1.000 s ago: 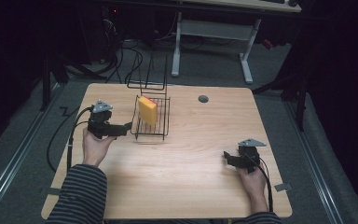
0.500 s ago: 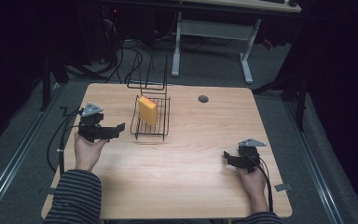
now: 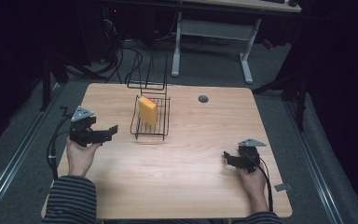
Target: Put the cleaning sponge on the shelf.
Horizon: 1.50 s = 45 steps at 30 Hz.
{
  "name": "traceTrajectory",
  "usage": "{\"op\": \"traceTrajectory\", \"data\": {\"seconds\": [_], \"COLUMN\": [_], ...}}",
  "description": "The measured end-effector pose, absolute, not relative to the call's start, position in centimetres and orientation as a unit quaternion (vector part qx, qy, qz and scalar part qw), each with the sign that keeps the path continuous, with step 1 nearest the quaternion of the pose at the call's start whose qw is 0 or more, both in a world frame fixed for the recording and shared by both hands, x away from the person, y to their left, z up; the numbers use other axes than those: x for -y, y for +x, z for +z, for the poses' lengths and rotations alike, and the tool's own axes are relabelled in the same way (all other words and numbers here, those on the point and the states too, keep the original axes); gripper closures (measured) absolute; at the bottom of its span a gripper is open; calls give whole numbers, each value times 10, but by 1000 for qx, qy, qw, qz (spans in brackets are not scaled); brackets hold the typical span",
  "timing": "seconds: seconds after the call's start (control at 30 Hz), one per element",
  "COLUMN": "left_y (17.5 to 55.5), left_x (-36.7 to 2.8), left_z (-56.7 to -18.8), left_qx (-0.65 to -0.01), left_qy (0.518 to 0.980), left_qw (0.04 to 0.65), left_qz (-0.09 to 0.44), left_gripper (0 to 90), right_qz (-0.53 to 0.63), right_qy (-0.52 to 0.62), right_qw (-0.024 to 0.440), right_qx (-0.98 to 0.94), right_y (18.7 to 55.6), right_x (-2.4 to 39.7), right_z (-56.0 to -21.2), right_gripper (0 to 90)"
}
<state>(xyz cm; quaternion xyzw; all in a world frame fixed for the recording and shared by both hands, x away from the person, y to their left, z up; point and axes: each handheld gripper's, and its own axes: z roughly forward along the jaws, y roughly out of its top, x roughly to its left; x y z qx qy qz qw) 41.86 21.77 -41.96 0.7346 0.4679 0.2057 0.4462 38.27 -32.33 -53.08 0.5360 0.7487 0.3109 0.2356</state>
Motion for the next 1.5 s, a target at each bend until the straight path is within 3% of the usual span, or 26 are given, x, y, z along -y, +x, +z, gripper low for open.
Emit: {"op": "traceTrajectory", "data": {"seconds": [1.5], "left_y": [395], "left_x": [-250], "left_z": [-460], "left_qx": [-521], "left_qy": [709], "left_qw": [431], "left_qz": [201], "left_gripper": [99], "right_qz": [311], "right_qy": [537], "right_qw": [235], "right_qx": [-748], "right_y": [383], "right_x": [323], "right_z": [-531], "right_gripper": [266]}}
